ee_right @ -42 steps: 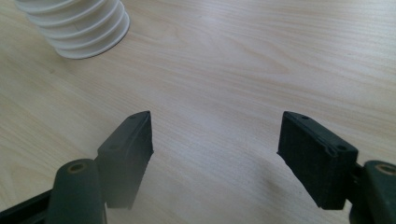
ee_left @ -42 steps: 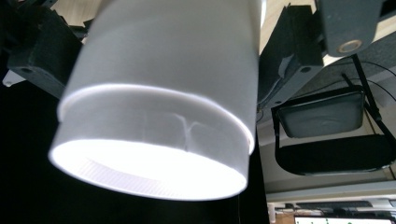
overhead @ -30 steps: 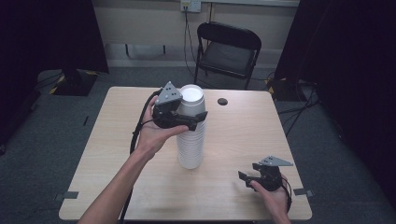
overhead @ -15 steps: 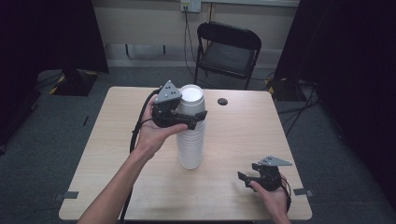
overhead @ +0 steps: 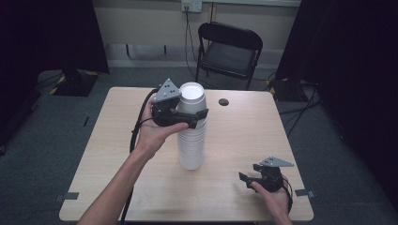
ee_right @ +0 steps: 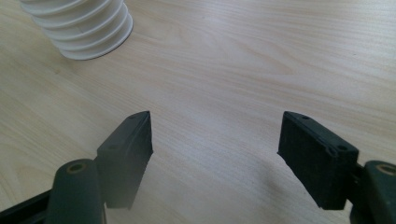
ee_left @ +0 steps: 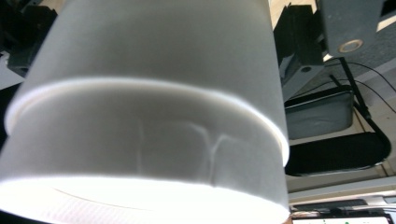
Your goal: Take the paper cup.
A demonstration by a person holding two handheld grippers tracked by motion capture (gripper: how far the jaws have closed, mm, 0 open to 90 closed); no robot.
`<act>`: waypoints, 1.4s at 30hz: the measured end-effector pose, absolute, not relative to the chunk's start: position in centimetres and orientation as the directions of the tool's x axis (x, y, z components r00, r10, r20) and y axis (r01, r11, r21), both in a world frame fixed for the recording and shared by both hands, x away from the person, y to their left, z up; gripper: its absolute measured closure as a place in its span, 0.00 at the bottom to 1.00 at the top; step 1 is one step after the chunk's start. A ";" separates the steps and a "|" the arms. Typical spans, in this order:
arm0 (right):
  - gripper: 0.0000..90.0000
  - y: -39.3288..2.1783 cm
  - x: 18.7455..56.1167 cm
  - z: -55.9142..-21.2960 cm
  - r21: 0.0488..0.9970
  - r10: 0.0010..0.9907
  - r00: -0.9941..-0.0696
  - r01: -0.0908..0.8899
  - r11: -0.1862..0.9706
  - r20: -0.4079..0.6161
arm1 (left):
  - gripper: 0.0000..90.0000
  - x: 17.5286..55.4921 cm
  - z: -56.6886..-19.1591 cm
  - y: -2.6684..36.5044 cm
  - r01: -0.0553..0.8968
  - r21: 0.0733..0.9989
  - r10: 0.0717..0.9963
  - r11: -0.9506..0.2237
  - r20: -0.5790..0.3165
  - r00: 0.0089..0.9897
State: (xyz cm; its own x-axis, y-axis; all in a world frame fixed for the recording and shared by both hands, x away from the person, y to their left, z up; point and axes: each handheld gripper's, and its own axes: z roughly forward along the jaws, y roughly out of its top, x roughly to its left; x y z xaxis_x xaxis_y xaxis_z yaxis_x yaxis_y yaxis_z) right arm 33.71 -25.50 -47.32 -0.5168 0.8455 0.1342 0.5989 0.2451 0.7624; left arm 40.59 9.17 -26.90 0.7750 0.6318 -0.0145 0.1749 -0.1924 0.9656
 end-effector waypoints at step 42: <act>0.28 -25.5 33.7 -47.2 0.769 0.845 -0.518 0.593 0.240 0.135 | 0.17 40.0 -22.9 10.3 0.104 0.991 0.657 -0.089 -0.020 0.753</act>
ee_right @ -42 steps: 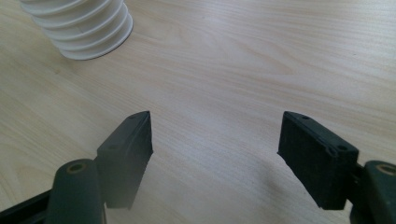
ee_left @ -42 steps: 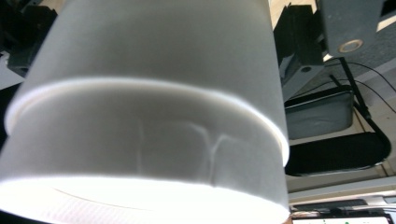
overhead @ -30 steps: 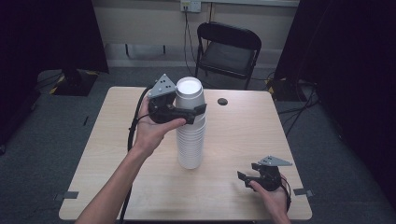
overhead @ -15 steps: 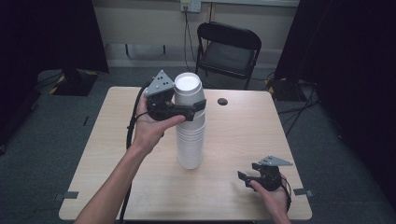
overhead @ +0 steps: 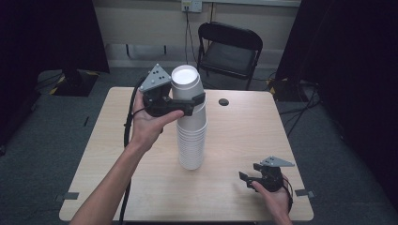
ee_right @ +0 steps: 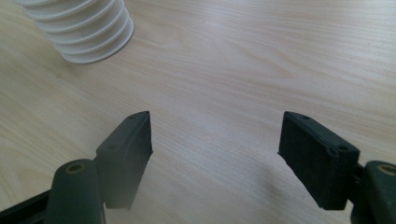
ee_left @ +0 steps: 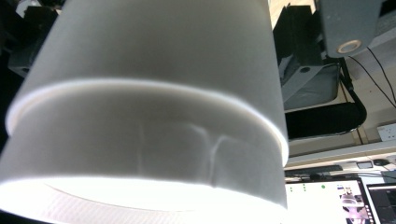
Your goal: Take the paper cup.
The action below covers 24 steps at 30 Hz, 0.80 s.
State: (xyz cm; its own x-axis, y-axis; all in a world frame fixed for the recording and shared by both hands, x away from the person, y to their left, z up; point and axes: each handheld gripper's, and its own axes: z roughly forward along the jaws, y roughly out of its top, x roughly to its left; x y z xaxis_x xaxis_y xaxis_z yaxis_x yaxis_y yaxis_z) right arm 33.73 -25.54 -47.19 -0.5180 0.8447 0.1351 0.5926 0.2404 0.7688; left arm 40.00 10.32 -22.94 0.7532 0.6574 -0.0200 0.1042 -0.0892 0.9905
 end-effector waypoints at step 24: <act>0.28 -25.5 33.7 -47.1 0.772 0.844 -0.518 0.590 0.236 0.138 | 0.17 38.6 -20.8 12.5 0.054 0.998 0.656 -0.021 -0.027 0.754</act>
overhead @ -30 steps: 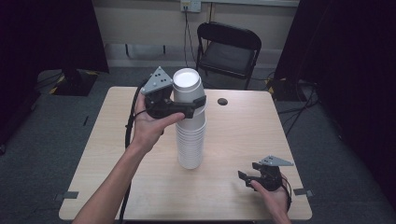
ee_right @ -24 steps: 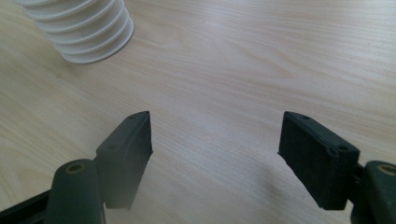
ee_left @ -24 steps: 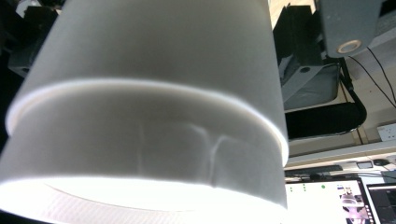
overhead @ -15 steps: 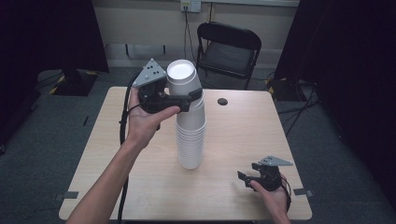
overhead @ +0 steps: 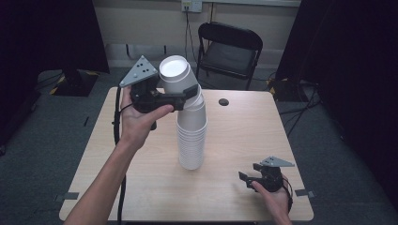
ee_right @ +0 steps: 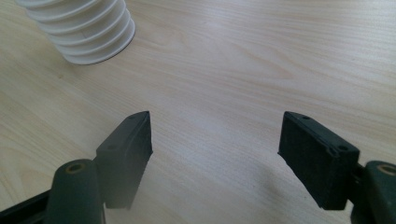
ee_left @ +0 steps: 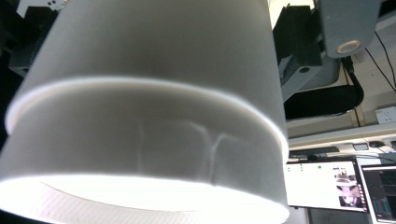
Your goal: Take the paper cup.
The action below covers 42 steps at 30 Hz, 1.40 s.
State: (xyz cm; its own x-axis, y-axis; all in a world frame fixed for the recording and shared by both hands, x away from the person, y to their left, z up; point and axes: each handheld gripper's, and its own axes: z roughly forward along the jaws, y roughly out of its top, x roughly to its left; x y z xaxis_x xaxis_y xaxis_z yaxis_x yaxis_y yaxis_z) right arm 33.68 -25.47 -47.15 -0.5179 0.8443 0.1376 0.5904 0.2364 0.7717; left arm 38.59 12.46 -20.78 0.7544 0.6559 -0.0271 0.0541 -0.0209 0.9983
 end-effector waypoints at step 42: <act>0.28 -24.9 33.5 -46.7 0.794 0.827 -0.545 0.561 0.235 0.140 | 0.17 35.8 -28.7 18.7 0.136 0.991 0.733 -0.014 -0.082 0.676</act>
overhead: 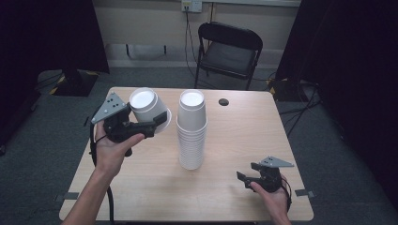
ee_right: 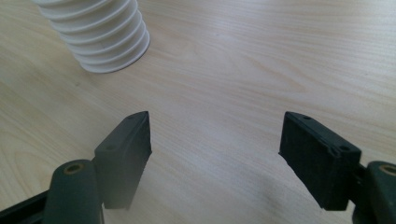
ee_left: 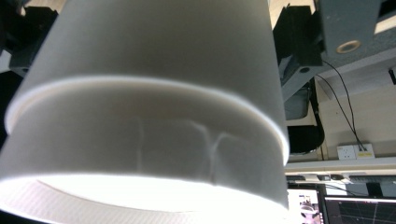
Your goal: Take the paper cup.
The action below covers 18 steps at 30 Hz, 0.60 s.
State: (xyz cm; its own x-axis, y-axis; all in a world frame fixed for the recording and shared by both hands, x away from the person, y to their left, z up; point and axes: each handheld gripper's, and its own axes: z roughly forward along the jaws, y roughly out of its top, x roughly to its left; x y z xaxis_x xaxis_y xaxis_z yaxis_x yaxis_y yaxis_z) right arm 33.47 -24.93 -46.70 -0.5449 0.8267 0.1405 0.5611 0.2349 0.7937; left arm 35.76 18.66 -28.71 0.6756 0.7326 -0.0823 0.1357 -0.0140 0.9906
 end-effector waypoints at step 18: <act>0.35 -23.8 32.6 -45.3 0.821 0.789 -0.595 0.521 0.231 0.156 | 0.17 34.4 -35.0 20.1 0.224 0.968 0.755 -0.110 -0.066 0.653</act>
State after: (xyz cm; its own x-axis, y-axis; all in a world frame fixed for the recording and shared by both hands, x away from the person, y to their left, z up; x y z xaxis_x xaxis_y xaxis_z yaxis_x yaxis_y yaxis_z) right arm 32.60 -23.80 -45.29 -0.5948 0.7887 0.1556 0.5213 0.2311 0.8215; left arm 34.39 20.10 -34.97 0.6529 0.7546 -0.0659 0.2242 -0.1095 0.9684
